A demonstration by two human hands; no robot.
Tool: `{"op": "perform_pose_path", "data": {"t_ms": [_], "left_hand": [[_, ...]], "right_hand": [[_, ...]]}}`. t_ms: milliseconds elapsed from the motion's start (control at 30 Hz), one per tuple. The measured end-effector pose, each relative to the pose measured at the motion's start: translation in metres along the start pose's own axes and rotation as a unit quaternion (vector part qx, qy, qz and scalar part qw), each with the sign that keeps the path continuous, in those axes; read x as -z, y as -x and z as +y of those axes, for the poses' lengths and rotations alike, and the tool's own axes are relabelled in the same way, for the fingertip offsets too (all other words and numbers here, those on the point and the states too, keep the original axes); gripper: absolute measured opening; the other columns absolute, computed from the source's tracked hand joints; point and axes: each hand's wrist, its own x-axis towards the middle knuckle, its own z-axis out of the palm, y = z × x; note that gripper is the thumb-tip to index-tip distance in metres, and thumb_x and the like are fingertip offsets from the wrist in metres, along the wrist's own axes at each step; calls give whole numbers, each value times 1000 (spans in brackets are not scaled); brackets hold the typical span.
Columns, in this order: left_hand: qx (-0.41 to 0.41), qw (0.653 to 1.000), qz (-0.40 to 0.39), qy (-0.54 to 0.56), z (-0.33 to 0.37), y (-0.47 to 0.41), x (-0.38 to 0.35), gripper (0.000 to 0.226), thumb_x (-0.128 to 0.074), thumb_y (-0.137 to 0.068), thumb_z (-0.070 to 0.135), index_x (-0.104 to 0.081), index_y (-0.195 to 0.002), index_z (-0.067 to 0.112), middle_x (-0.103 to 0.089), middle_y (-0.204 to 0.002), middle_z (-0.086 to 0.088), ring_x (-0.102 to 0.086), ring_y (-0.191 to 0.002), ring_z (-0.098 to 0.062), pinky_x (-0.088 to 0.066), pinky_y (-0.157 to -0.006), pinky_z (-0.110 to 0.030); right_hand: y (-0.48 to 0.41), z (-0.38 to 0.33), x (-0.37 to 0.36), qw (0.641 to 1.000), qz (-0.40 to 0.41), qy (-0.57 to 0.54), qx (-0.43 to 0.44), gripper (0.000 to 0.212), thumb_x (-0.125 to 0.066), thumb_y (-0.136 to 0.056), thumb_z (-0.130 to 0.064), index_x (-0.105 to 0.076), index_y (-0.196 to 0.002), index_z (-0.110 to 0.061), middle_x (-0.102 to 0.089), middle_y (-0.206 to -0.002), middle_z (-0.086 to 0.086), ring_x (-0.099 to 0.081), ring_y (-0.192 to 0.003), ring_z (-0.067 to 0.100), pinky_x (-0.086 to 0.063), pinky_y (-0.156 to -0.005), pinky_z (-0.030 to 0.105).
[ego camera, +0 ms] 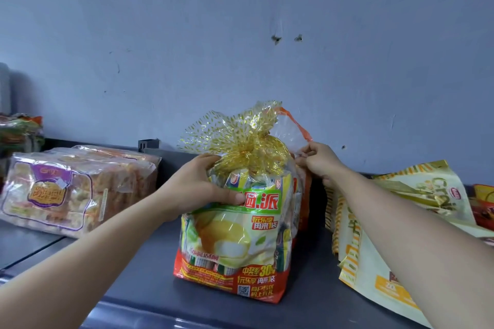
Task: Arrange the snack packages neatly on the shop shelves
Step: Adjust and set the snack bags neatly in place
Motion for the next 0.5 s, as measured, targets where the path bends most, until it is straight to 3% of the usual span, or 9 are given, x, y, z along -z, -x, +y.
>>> {"op": "perform_pose_path", "data": {"t_ms": [67, 133, 233, 300, 333, 400, 433, 500], "left_hand": [[-1, 1000, 6, 5, 0, 0, -4, 129, -94, -30, 53, -42, -143, 17, -50, -137, 10, -49, -126, -11, -39, -109, -35], [3, 1000, 12, -1, 3, 0, -8, 124, -92, -37, 47, -39, -145, 17, -49, -140, 7, -48, -127, -12, -39, -110, -36], [-1, 1000, 27, -11, 4, -2, -14, 118, -93, -45, 43, -38, -146, 17, -46, -142, 9, -46, -129, -12, -36, -111, -34], [-2, 999, 41, -23, 5, -4, -18, 112, -91, -49, 41, -39, -145, 17, -47, -141, 8, -46, -129, -12, -36, -109, -31], [-2, 998, 47, -30, 6, -6, -21, 109, -91, -51, 41, -40, -145, 17, -49, -141, 7, -47, -128, -12, -37, -108, -31], [-11, 997, 60, -41, 8, -7, -26, 105, -90, -53, 41, -43, -143, 16, -51, -139, 5, -49, -125, -12, -39, -107, -32], [-17, 997, 67, -46, 9, -7, -30, 104, -90, -53, 41, -44, -142, 14, -51, -140, 4, -49, -126, -13, -38, -107, -30], [-21, 994, 85, -59, 13, -8, -39, 105, -89, -56, 43, -41, -144, 12, -44, -146, 2, -44, -131, -15, -33, -107, -26]], "right_hand": [[0, 3, -2, 1000, -4, -21, 10, 17, -62, -85, 4, -60, -96, -9, -58, -97, 13, -55, -75, 18, -42, -60, 23], [2, 7, -4, 1000, -20, -11, 22, 25, -63, -87, -1, -65, -111, -9, -62, -106, 10, -58, -88, 17, -45, -66, 22], [3, 8, -6, 997, -73, 3, 9, 43, -64, -90, -13, -56, -133, -15, -58, -133, 6, -56, -117, 19, -49, -95, 31], [8, 0, -4, 999, -31, 38, 10, 46, -57, -95, -25, -48, -139, -13, -46, -145, 5, -47, -129, 22, -40, -105, 34], [12, -6, -1, 999, 24, 44, 22, 42, -54, -96, -30, -52, -134, -12, -50, -141, 5, -48, -126, 22, -42, -99, 31], [25, -17, 5, 992, 106, 14, 64, 29, -55, -94, -40, -64, -107, -15, -65, -112, 1, -57, -101, 17, -45, -74, 25], [30, -21, 9, 993, 90, 4, 80, 28, -58, -91, -43, -66, -95, -16, -66, -98, -2, -59, -92, 16, -43, -68, 24], [40, -23, 14, 997, -17, -15, 71, 27, -66, -86, -43, -69, -91, -17, -67, -92, -2, -62, -87, 15, -46, -69, 24]]}}
